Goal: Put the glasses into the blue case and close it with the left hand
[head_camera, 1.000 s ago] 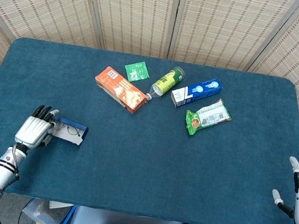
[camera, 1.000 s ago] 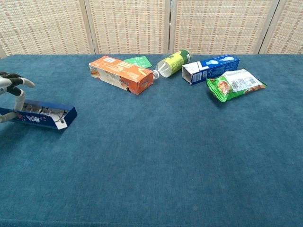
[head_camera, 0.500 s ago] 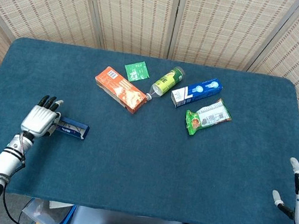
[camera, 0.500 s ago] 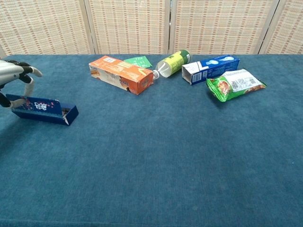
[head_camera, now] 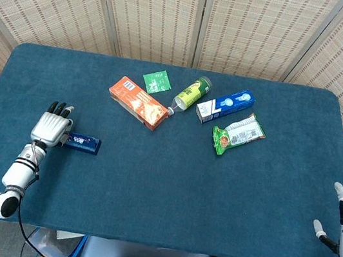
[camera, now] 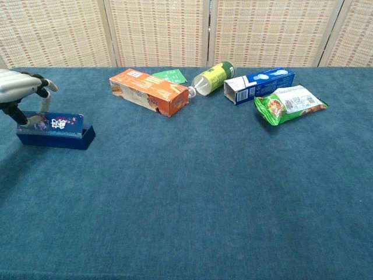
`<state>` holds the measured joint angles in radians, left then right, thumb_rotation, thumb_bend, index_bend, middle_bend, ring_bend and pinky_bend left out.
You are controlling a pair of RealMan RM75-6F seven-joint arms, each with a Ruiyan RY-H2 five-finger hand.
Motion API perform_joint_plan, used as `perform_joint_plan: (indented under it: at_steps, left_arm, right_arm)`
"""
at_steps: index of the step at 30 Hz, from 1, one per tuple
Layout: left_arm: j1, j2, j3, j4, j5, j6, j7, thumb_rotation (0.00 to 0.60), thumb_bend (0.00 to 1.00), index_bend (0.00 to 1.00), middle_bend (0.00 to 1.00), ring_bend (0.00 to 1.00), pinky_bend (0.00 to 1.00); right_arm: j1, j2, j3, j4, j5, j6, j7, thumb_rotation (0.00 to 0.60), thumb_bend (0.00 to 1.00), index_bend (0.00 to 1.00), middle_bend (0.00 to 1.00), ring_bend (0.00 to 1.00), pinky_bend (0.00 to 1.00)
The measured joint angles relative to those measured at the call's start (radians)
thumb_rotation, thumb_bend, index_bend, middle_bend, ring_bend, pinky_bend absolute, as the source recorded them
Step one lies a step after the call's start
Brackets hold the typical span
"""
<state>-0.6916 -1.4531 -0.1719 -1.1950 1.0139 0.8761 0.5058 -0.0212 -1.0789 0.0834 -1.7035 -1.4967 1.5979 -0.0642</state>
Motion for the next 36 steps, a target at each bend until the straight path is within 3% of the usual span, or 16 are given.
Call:
perform_joint_plan:
  at_steps: [8, 12, 20, 23, 29, 36]
  left_arm:
    - [-0.026, -0.055, -0.001, 0.074, -0.074, 0.002, 0.096, 0.600, 0.38, 0.10, 0.00, 0.00, 0.00]
    - [-0.038, -0.084, -0.008, 0.113, -0.103, 0.017, 0.122, 0.600, 0.35, 0.01, 0.00, 0.00, 0.00]
    - [-0.027, -0.027, -0.021, 0.020, -0.109, 0.045, 0.103, 0.600, 0.29, 0.01, 0.00, 0.00, 0.00]
    - [-0.016, 0.027, -0.016, -0.068, -0.110, 0.042, 0.093, 0.600, 0.26, 0.08, 0.00, 0.00, 0.00]
    - [-0.001, 0.142, 0.035, -0.237, -0.106, 0.012, 0.098, 0.600, 0.25, 0.10, 0.00, 0.00, 0.00]
    - [-0.026, 0.096, 0.058, -0.196, -0.128, -0.014, 0.122, 0.600, 0.25, 0.14, 0.00, 0.00, 0.00]
  right_arm:
    - [0.000, 0.005, -0.001, -0.003, 0.001, -0.005, 0.004, 0.600, 0.25, 0.05, 0.17, 0.14, 0.23]
    - [0.000, 0.006, -0.001, -0.004, 0.001, -0.005, 0.003, 0.600, 0.25, 0.05, 0.17, 0.14, 0.23]
    - [-0.002, 0.006, 0.001, -0.003, 0.004, -0.001, 0.003, 0.600, 0.25, 0.05, 0.17, 0.14, 0.23]
    - [-0.001, 0.004, 0.001, -0.001, 0.003, -0.003, 0.004, 0.600, 0.25, 0.05, 0.17, 0.14, 0.23]
    - [0.001, 0.000, 0.001, 0.004, 0.002, -0.006, 0.008, 0.600, 0.25, 0.05, 0.17, 0.14, 0.23]
    - [-0.006, -0.001, -0.001, 0.013, 0.004, 0.001, 0.019, 0.600, 0.25, 0.05, 0.17, 0.14, 0.23]
